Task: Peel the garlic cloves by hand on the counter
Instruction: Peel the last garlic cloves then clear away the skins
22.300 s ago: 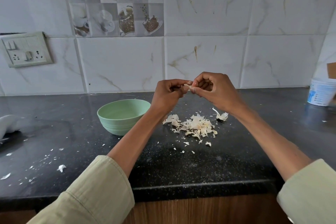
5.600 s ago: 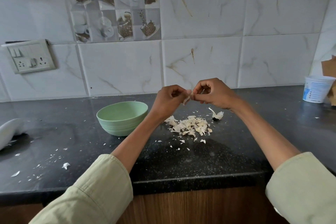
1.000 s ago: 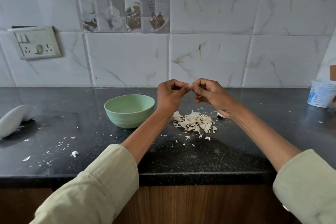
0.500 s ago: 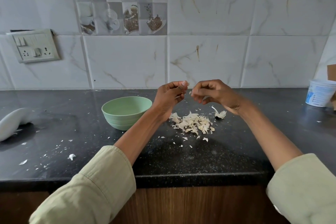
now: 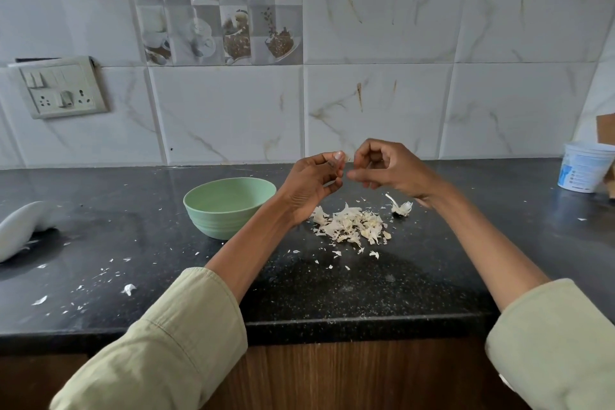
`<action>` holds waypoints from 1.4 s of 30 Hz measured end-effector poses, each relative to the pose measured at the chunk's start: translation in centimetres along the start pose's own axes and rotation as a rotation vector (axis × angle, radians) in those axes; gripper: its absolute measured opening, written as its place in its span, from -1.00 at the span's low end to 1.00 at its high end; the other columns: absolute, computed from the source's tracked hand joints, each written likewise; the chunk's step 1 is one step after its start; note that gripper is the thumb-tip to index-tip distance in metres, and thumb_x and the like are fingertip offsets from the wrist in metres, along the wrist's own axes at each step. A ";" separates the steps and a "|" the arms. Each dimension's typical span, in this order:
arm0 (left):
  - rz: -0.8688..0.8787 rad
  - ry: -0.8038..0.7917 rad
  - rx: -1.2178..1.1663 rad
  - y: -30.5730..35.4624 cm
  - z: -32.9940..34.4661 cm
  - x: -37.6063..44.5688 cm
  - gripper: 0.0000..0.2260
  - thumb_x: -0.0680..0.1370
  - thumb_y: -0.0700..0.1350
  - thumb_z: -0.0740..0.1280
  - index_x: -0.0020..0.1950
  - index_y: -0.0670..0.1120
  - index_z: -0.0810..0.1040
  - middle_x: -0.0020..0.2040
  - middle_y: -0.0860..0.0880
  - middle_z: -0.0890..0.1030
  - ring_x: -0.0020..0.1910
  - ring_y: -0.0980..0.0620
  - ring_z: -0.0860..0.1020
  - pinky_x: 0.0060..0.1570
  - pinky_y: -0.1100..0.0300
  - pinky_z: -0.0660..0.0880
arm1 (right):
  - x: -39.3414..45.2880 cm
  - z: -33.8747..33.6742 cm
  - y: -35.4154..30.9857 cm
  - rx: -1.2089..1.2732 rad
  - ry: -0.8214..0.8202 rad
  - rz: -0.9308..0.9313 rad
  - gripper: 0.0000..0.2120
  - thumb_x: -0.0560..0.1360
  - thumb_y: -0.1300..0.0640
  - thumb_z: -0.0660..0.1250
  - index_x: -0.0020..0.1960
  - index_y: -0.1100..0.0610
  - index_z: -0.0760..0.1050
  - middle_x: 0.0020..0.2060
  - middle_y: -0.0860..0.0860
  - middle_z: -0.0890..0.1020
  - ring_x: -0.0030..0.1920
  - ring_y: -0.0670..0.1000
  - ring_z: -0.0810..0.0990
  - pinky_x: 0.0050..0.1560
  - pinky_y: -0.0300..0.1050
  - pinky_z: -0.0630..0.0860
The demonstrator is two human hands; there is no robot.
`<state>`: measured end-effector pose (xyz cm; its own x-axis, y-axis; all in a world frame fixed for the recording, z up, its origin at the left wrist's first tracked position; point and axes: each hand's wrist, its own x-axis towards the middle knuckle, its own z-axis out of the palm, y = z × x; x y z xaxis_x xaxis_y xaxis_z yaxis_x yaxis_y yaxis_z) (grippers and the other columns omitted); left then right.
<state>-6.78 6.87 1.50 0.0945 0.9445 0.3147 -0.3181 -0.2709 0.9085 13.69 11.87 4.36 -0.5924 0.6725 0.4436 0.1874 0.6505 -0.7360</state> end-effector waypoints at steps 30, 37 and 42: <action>0.136 0.211 0.432 -0.3 0.2 -0.5 -0.89 0.56 -0.08 0.54 0.02 -0.09 0.73 -0.05 -0.08 0.75 -0.14 0.09 0.61 -0.05 0.15 0.47 | 0.3 0.1 0.1 -0.044 0.169 -0.145 -0.90 0.54 0.20 0.55 0.02 0.21 0.70 -0.12 0.13 0.75 -0.14 0.14 0.71 -0.05 0.00 0.69; 0.123 0.193 0.367 -0.3 0.0 -0.1 -0.78 0.61 -0.05 0.47 0.12 -0.20 0.72 -0.03 -0.08 0.75 -0.18 0.11 0.59 -0.14 0.24 0.46 | 0.4 0.0 0.0 0.032 0.188 -0.117 -0.92 0.55 0.37 0.47 0.02 0.26 0.68 -0.14 0.16 0.76 -0.17 0.12 0.71 -0.06 -0.04 0.69; 0.146 0.220 0.434 -0.5 -0.2 0.1 -0.79 0.66 -0.08 0.42 0.13 -0.21 0.72 -0.05 -0.08 0.76 -0.23 0.12 0.61 -0.24 0.32 0.49 | 0.4 0.1 0.1 0.047 0.182 -0.093 -0.91 0.54 0.31 0.51 0.05 0.26 0.69 -0.10 0.14 0.77 -0.13 0.11 0.72 -0.05 -0.07 0.70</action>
<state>-6.76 7.09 0.99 -0.1372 0.8951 0.4241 0.1127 -0.4113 0.9045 13.43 12.16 4.42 -0.4536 0.6656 0.5926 0.0990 0.6985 -0.7088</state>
